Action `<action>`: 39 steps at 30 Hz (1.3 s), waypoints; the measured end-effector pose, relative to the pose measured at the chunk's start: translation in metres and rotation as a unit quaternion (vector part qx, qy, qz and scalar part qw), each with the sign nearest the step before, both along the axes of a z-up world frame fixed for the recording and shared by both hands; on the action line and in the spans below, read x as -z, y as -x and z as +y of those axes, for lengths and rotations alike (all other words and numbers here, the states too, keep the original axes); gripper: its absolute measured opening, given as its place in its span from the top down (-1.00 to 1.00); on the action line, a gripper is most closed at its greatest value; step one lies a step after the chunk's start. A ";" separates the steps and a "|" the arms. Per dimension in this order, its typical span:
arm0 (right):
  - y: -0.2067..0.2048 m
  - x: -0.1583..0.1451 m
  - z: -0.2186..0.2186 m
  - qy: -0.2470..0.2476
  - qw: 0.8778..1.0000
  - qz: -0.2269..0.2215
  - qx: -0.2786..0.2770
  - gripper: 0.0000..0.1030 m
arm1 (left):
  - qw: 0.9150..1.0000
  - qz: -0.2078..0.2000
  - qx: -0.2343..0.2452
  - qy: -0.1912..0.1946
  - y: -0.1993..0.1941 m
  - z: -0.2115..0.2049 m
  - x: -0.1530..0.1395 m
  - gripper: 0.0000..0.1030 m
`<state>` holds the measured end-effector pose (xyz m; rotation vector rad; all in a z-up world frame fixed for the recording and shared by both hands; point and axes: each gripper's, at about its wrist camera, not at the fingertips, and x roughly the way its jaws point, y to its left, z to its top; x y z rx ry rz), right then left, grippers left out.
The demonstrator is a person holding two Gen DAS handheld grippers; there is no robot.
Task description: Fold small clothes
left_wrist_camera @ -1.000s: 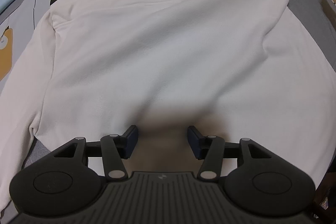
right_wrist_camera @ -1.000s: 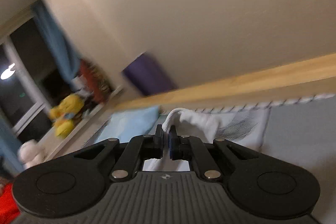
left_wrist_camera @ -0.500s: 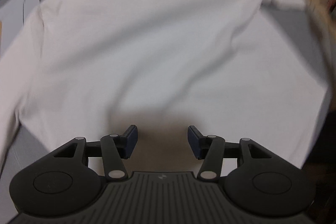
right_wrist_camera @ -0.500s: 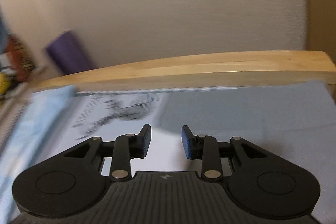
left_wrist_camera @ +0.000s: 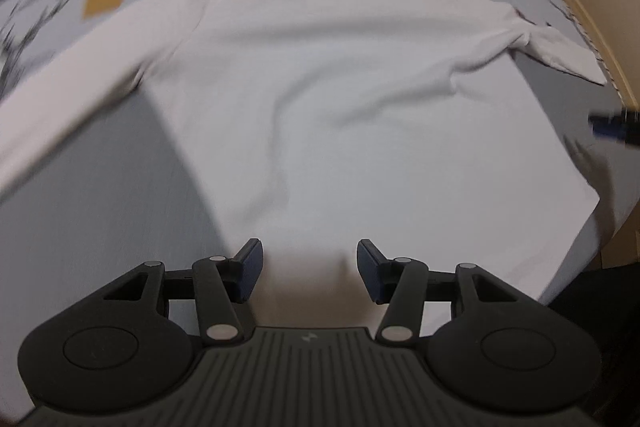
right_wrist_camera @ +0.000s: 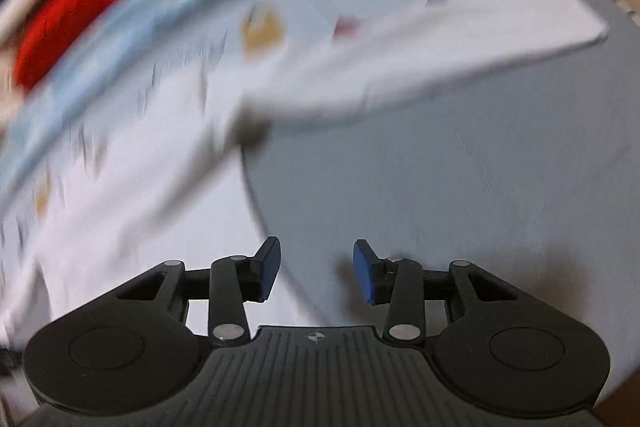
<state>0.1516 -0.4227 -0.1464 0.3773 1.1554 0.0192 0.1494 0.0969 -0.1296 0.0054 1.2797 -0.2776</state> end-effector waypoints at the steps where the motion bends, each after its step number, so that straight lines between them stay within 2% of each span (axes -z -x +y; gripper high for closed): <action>1: 0.006 0.007 0.007 0.013 1.000 0.012 -0.015 0.12 | 1.000 0.005 -0.010 -0.001 0.010 0.006 0.004 -0.12; 4: 0.030 0.026 0.030 0.054 0.996 0.043 -0.057 0.10 | 0.999 0.022 -0.043 -0.013 0.039 0.015 0.018 -0.12; 7: 0.045 0.034 0.037 0.087 0.993 0.047 -0.062 0.14 | 0.996 0.043 -0.073 -0.013 0.068 0.026 0.032 -0.12; 8: 0.050 0.034 0.036 0.092 0.993 0.041 -0.056 0.21 | 0.995 0.049 -0.082 -0.014 0.077 0.028 0.038 -0.11; 9: 0.055 0.033 0.037 0.089 0.994 0.039 -0.052 0.66 | 0.994 0.055 -0.088 -0.014 0.084 0.029 0.043 -0.08; 10: 0.060 0.031 0.038 0.077 0.995 0.037 -0.050 0.87 | 0.994 0.059 -0.087 -0.013 0.091 0.028 0.049 0.11; 12: 0.072 0.023 0.042 0.076 0.996 0.028 -0.045 0.87 | 0.996 0.037 -0.078 -0.029 0.099 0.026 0.052 0.38; 13: 0.079 0.017 0.043 0.075 0.996 0.025 -0.039 0.88 | 0.996 0.030 -0.076 -0.025 0.102 0.027 0.049 0.93; 15: 0.095 0.006 0.037 0.052 0.998 0.033 -0.013 0.88 | 0.996 0.015 -0.093 -0.005 0.106 0.040 0.039 0.92; 18: 0.122 0.003 0.038 0.039 0.997 0.072 -0.006 0.89 | 0.993 -0.028 -0.114 -0.023 0.115 0.059 0.015 0.92; 20: 0.131 0.018 0.042 0.038 0.994 0.106 -0.010 0.88 | 0.992 -0.002 -0.125 -0.029 0.117 0.069 0.022 0.92; 22: 0.133 0.024 0.046 0.045 0.992 0.113 -0.016 0.87 | 0.992 0.034 -0.110 -0.043 0.119 0.067 0.036 0.91; 24: 0.134 0.020 0.048 0.059 0.993 0.099 -0.016 0.85 | 0.994 0.042 -0.092 -0.045 0.123 0.061 0.038 0.85; 26: 0.136 0.005 0.046 0.083 0.995 0.050 0.008 0.83 | 0.994 0.010 -0.089 -0.058 0.127 0.058 0.028 0.85; 27: 0.136 -0.003 0.047 0.087 0.996 0.020 0.015 0.73 | 0.994 -0.010 -0.089 -0.058 0.128 0.056 0.022 0.85; 29: 0.134 -0.013 0.051 0.066 0.997 -0.025 0.008 0.70 | 0.994 -0.032 -0.094 -0.034 0.126 0.057 0.015 0.80; 30: 0.132 -0.012 0.055 0.052 0.998 -0.032 -0.005 0.66 | 0.994 -0.033 -0.097 -0.022 0.124 0.057 0.015 0.80; 32: 0.126 0.006 0.068 0.050 0.998 0.004 -0.044 0.52 | 0.995 -0.009 -0.094 -0.013 0.122 0.057 0.029 0.76; 34: 0.123 0.031 0.079 0.083 0.991 0.070 -0.073 0.47 | 0.995 0.036 -0.079 -0.041 0.121 0.046 0.049 0.70; 36: 0.122 0.022 0.080 0.076 0.994 0.050 -0.060 0.47 | 0.995 0.027 -0.077 -0.051 0.122 0.039 0.046 0.69; 37: 0.121 0.016 0.078 0.067 0.996 0.032 -0.053 0.45 | 0.996 0.007 -0.080 -0.042 0.123 0.037 0.038 0.68; 38: 0.119 0.014 0.077 0.069 0.996 0.028 -0.050 0.43 | 0.996 -0.015 -0.082 -0.025 0.124 0.036 0.031 0.57; 39: 0.116 0.016 0.075 0.079 0.995 0.039 -0.048 0.41 | 0.996 -0.021 -0.085 -0.010 0.122 0.034 0.029 0.48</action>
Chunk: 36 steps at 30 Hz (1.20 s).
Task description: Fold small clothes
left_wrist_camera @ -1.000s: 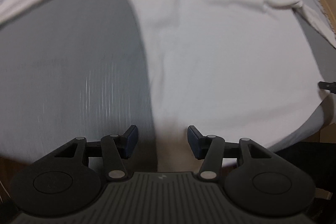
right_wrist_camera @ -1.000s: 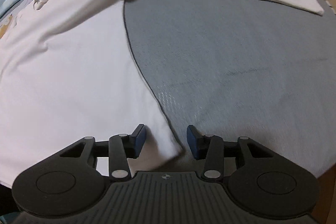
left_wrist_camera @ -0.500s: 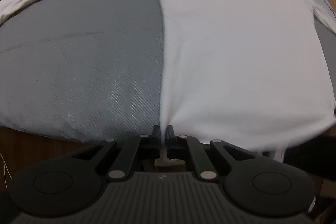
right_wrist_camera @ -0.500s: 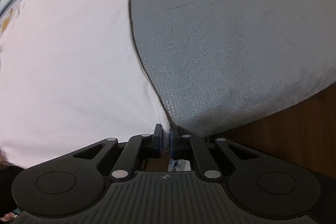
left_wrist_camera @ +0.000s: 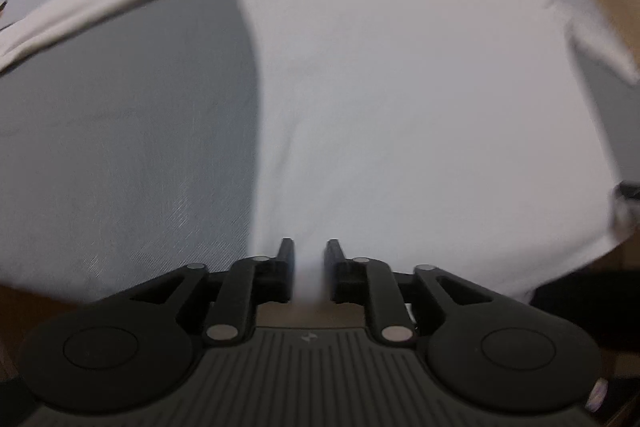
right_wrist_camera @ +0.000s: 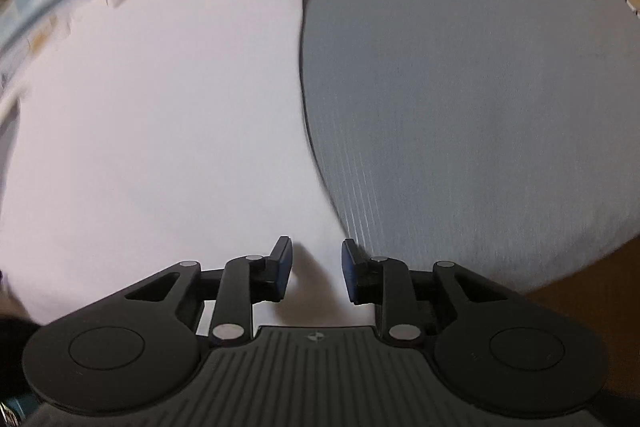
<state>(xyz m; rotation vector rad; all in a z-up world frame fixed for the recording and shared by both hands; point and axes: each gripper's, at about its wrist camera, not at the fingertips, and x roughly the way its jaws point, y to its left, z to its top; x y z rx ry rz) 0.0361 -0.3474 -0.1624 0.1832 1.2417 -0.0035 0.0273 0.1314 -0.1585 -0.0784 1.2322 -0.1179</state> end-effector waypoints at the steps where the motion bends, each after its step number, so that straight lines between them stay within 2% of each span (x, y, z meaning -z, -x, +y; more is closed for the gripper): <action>1: -0.003 0.002 -0.004 0.006 1.000 0.006 0.009 0.41 | 1.000 0.016 0.004 0.001 -0.004 -0.004 0.006 0.29; 2: -0.008 -0.002 -0.012 0.002 1.000 0.001 0.031 0.41 | 0.999 0.042 0.013 -0.013 -0.007 -0.008 0.017 0.24; 3: -0.013 -0.011 -0.024 -0.018 0.998 -0.014 0.066 0.41 | 0.998 0.046 0.026 -0.031 -0.007 -0.014 0.022 0.21; 4: -0.017 -0.023 -0.038 -0.045 0.993 -0.035 0.101 0.41 | 0.998 0.037 0.031 -0.043 -0.008 -0.020 0.018 0.20; 6: -0.033 -0.044 -0.068 -0.083 0.981 -0.081 0.156 0.41 | 0.999 0.006 0.019 -0.032 -0.007 -0.024 0.003 0.20; 7: -0.042 -0.054 -0.083 -0.090 0.975 -0.099 0.176 0.53 | 1.000 -0.012 0.018 -0.021 -0.008 -0.027 -0.004 0.20; 9: -0.060 -0.064 -0.115 -0.097 0.965 -0.132 0.203 1.00 | 0.999 -0.045 0.023 -0.014 -0.011 -0.036 -0.016 0.20; 13: -0.076 -0.054 -0.195 -0.114 0.931 -0.187 0.291 0.97 | 0.998 -0.060 0.023 -0.017 -0.030 -0.070 -0.018 0.20; 15: -0.088 -0.038 -0.226 -0.122 0.911 -0.183 0.349 0.93 | 0.997 -0.070 0.025 -0.026 -0.038 -0.079 -0.025 0.20; 17: -0.101 -0.027 -0.250 -0.130 0.898 -0.175 0.382 0.92 | 0.993 -0.102 0.042 -0.033 -0.060 -0.087 -0.046 0.20; 19: -0.111 -0.014 -0.271 -0.131 0.887 -0.180 0.405 0.89 | 0.986 -0.148 0.063 -0.049 -0.075 -0.097 -0.076 0.18; 21: -0.123 -0.001 -0.287 -0.138 0.877 -0.188 0.421 0.86 | 0.974 -0.196 0.082 -0.074 -0.094 -0.099 -0.102 0.12; 23: -0.134 0.012 -0.298 -0.145 0.868 -0.189 0.435 0.76 | 0.963 -0.235 0.089 -0.097 -0.121 -0.096 -0.116 0.08; 25: -0.143 0.024 -0.306 -0.147 0.859 -0.190 0.452 0.63 | 0.958 -0.245 0.091 -0.113 -0.145 -0.090 -0.111 0.00; 27: -0.153 0.037 -0.314 -0.149 0.853 -0.194 0.462 0.63 | 0.966 -0.228 0.062 -0.106 -0.163 -0.082 -0.094 0.00; 29: -0.162 0.046 -0.324 -0.151 0.847 -0.198 0.470 0.63 | 0.982 -0.169 0.028 -0.081 -0.180 -0.077 -0.077 0.06; 31: -0.172 0.053 -0.332 -0.148 0.841 -0.201 0.480 0.45 | 0.983 -0.172 0.018 -0.060 -0.190 -0.081 -0.077 0.06; 33: -0.178 0.058 -0.338 -0.143 0.836 -0.204 0.488 0.42 | 0.980 -0.184 0.033 -0.060 -0.194 -0.086 -0.079 0.06; 35: -0.182 0.061 -0.342 -0.138 0.835 -0.213 0.489 0.46 | 0.981 -0.177 0.032 -0.071 -0.204 -0.087 -0.074 0.05; 36: -0.185 0.061 -0.343 -0.128 0.836 -0.212 0.490 0.69 | 0.983 -0.168 0.027 -0.069 -0.206 -0.085 -0.070 0.05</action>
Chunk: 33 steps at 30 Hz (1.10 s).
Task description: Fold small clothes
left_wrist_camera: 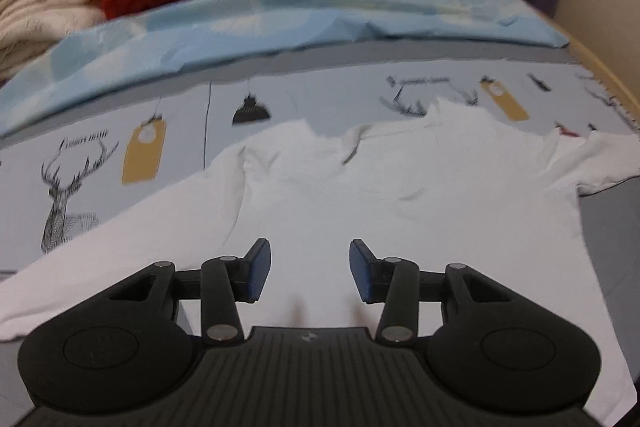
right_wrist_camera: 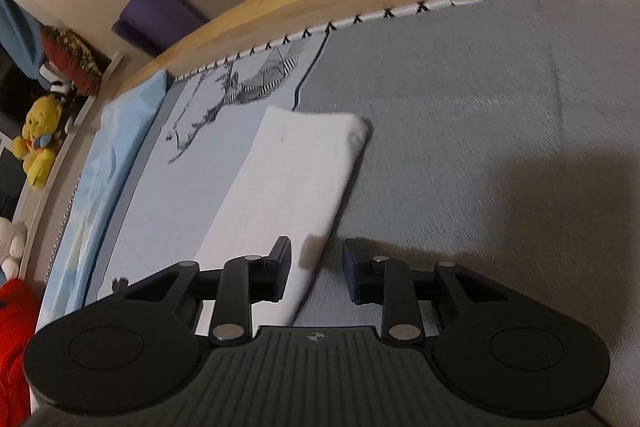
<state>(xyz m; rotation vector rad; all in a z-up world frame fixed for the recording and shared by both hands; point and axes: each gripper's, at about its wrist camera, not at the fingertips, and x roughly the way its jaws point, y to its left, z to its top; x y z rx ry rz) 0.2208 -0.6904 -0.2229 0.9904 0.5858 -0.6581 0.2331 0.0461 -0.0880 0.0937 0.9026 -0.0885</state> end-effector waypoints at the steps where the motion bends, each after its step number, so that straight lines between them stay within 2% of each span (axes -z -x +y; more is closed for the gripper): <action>1: 0.001 -0.002 0.001 0.011 1.000 0.012 0.006 1.00 | 1.000 0.008 -0.004 0.007 -0.003 0.001 0.003 0.05; 3: 0.009 -0.008 0.003 0.046 0.997 0.034 0.045 1.00 | 1.000 0.009 -0.007 0.015 -0.009 0.004 0.005 0.06; 5: 0.019 -0.012 0.003 0.077 0.990 0.077 0.095 1.00 | 1.000 0.008 -0.006 0.012 -0.009 0.006 0.002 0.06; 7: 0.027 -0.008 0.000 0.069 0.987 0.087 0.120 1.00 | 1.000 0.013 -0.006 0.015 -0.007 0.007 0.002 0.06; 9: 0.027 -0.009 -0.001 0.064 0.989 0.076 0.113 1.00 | 1.000 0.027 0.001 0.014 -0.006 0.004 0.007 0.06; 11: 0.023 -0.007 0.000 0.031 0.996 0.027 0.082 0.91 | 0.999 0.037 0.008 0.004 -0.004 0.000 0.011 0.05; 12: 0.019 -0.004 -0.001 0.011 0.998 0.010 0.063 0.77 | 0.999 0.037 0.011 0.004 -0.003 0.000 0.011 0.05; 13: 0.015 -0.001 0.000 0.001 0.999 0.001 0.052 0.48 | 0.999 0.037 0.013 0.006 -0.001 -0.001 0.011 0.05; 14: 0.013 -0.001 0.002 0.010 0.999 -0.003 0.050 0.45 | 0.999 0.037 0.015 0.008 0.001 0.000 0.012 0.04; 17: 0.002 0.003 -0.002 0.026 0.998 -0.007 0.054 0.45 | 0.999 0.046 0.013 0.005 0.006 0.002 0.018 0.03; 18: -0.001 0.004 -0.004 0.028 0.998 -0.008 0.058 0.50 | 0.999 0.049 0.012 0.003 0.008 0.003 0.020 0.03; 19: -0.002 0.004 -0.006 0.030 0.998 -0.008 0.060 0.62 | 0.999 0.051 0.012 0.002 0.009 0.004 0.021 0.03; 21: -0.003 0.006 -0.010 0.030 0.997 -0.001 0.068 1.00 | 0.998 0.054 0.013 0.002 0.012 0.006 0.022 0.03; 25: 0.014 -0.003 -0.004 0.052 0.991 0.006 0.122 1.00 | 0.999 0.052 0.015 0.002 0.011 0.008 0.021 0.03; 29: 0.031 -0.003 -0.002 0.054 0.977 0.055 0.200 1.00 | 0.999 0.049 0.012 0.011 0.007 0.008 0.018 0.03; 32: 0.029 -0.007 0.002 0.065 0.975 0.073 0.201 0.97 | 0.998 0.050 0.026 0.011 0.008 0.004 0.019 0.03; 33: 0.027 -0.010 0.004 0.074 0.974 0.081 0.200 0.82 | 0.998 0.053 0.031 0.011 0.009 0.004 0.021 0.03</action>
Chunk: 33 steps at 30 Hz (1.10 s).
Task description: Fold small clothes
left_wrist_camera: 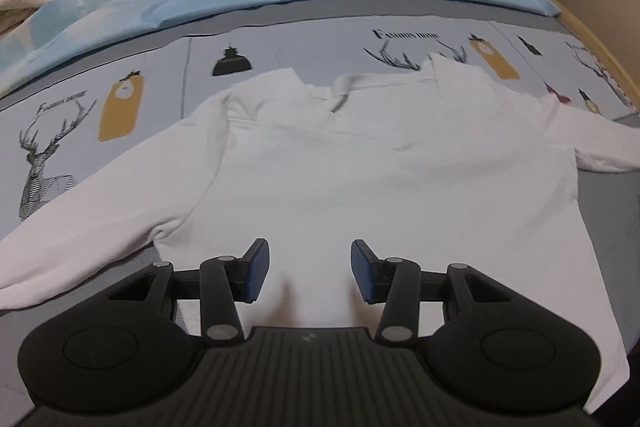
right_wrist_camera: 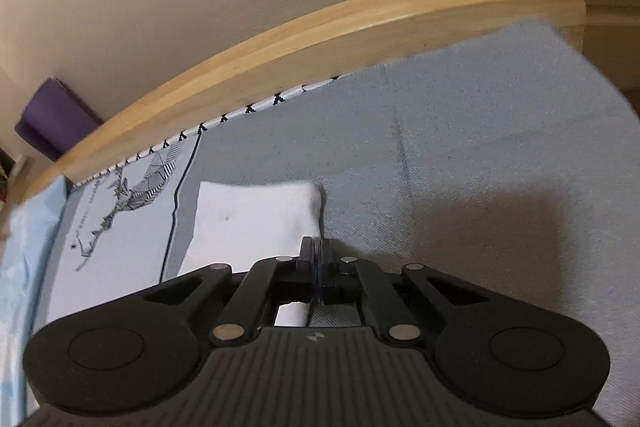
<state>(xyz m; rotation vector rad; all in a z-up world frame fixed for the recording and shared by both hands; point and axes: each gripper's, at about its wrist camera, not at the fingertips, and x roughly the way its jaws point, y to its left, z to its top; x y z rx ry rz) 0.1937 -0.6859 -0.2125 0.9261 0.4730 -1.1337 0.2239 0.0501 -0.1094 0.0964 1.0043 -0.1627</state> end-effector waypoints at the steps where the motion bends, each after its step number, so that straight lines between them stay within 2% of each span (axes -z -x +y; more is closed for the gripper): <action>1: 0.000 -0.004 0.003 0.011 1.000 -0.002 -0.002 0.59 | 1.000 0.006 0.003 0.001 0.000 0.000 0.003 0.03; 2: 0.000 -0.006 0.006 0.020 1.000 -0.009 -0.011 0.46 | 1.000 0.017 0.005 0.004 0.000 0.002 0.008 0.03; 4: -0.002 -0.002 0.006 0.003 0.999 -0.021 -0.043 0.03 | 0.999 0.041 0.004 0.015 0.000 0.008 0.020 0.03; 5: -0.001 0.006 0.003 -0.027 0.998 -0.021 -0.056 0.02 | 0.998 0.055 0.003 0.020 0.001 0.011 0.027 0.03; 6: 0.001 0.006 0.004 -0.023 0.998 -0.021 -0.061 0.08 | 0.997 0.078 0.001 0.028 0.001 0.016 0.037 0.03; 8: 0.003 -0.004 0.005 -0.020 0.998 0.009 -0.060 0.14 | 0.991 0.130 0.005 0.030 0.004 0.022 0.057 0.02; 10: 0.012 -0.021 0.009 -0.015 0.999 0.004 -0.037 0.11 | 0.985 0.173 0.013 -0.011 0.012 0.024 0.077 0.03; 11: 0.015 -0.034 0.015 -0.004 0.999 0.000 -0.038 0.11 | 0.984 0.175 0.019 -0.029 0.016 0.025 0.080 0.03; 12: 0.016 -0.047 0.021 0.010 0.999 -0.003 -0.048 0.11 | 0.986 0.165 0.021 -0.030 0.018 0.028 0.078 0.03; 15: 0.019 -0.094 0.050 0.052 0.992 -0.040 -0.108 0.11 | 0.991 0.132 -0.004 0.007 0.018 0.046 0.062 0.02; 17: 0.023 -0.127 0.076 0.072 0.982 -0.072 -0.160 0.11 | 0.993 0.114 -0.030 0.018 0.020 0.060 0.054 0.03; 19: 0.026 -0.156 0.106 0.083 0.962 -0.106 -0.238 0.06 | 0.995 0.084 -0.048 0.025 0.022 0.071 0.042 0.09; 22: 0.024 -0.189 0.158 0.079 0.909 -0.133 -0.388 -0.03 | 0.995 0.009 -0.093 0.040 0.028 0.097 0.018 0.52; 24: 0.031 -0.206 0.199 0.097 0.872 -0.138 -0.459 -0.04 | 0.989 -0.030 -0.131 0.056 0.033 0.120 0.003 0.60; 26: 0.032 -0.217 0.235 0.102 0.846 -0.136 -0.505 -0.04 | 0.982 -0.057 -0.165 0.066 0.036 0.148 -0.007 0.60; 30: 0.022 -0.223 0.294 0.090 0.812 -0.128 -0.562 -0.09 | 0.964 -0.076 -0.245 0.073 0.042 0.221 -0.013 0.60; 32: 0.012 -0.210 0.317 0.100 0.793 -0.123 -0.588 -0.11 | 0.952 -0.074 -0.288 0.076 0.049 0.263 -0.007 0.60; 33: 0.012 -0.200 0.331 0.113 0.790 -0.105 -0.593 -0.11 | 0.945 -0.071 -0.311 0.076 0.052 0.286 -0.002 0.60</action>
